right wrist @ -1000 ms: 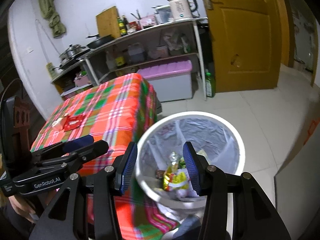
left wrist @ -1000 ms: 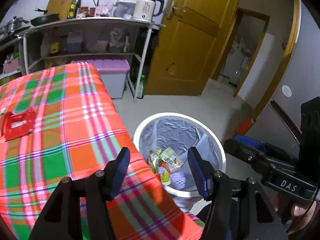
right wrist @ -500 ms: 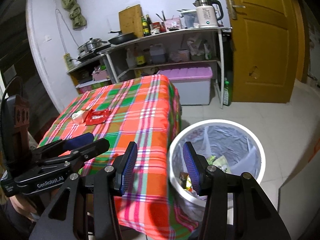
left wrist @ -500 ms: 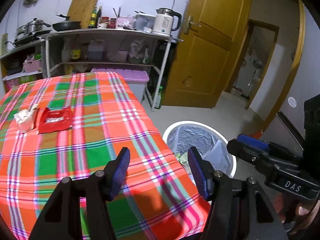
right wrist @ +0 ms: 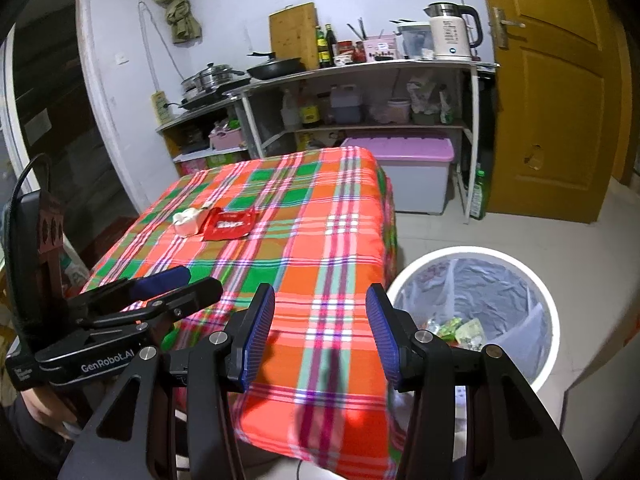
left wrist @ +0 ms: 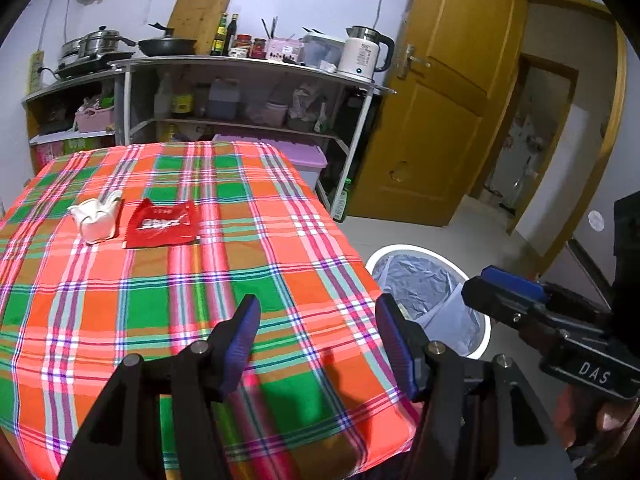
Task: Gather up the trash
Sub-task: 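Move both tools back over the red wrapper and white foam box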
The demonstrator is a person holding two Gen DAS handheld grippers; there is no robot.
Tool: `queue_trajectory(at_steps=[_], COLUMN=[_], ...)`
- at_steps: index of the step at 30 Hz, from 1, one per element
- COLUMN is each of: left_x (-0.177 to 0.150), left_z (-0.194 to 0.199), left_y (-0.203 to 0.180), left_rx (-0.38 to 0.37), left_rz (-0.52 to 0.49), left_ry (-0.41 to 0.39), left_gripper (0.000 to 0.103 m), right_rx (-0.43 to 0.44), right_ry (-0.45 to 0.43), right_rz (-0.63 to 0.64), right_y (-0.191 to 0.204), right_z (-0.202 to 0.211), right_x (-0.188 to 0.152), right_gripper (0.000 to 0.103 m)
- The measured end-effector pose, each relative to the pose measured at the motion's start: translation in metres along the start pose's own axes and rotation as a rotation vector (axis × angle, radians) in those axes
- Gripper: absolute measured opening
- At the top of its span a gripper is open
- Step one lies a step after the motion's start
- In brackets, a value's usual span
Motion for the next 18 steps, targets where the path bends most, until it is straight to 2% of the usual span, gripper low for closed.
queue_trajectory(at_steps=[10,18], left_x=[-0.014,-0.025], left_z=[0.009,0.016], left_y=[0.026,0.059], left_rx=[0.064,0.117], left_rz=[0.015,0.063], left_ry=[0.0,0.01], left_gripper=[0.062,0.062], right_rx=[0.043,0.078], right_ry=[0.034,0.023], right_rz=[0.022,0.055], right_y=[0.022,0.039], right_z=[-0.017,-0.03], right_x=[-0.008,-0.008], right_gripper=[0.049,0.049])
Point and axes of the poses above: each gripper's, at about its wrist camera, not at the fingertips, and z roughly against the way its jaws point, y to its left, x to its top, the point moved 6 cm from there along -z, roughly the way its jaws point, and after that the axes turned 9 degrees about -z, right-handed, at the moved point
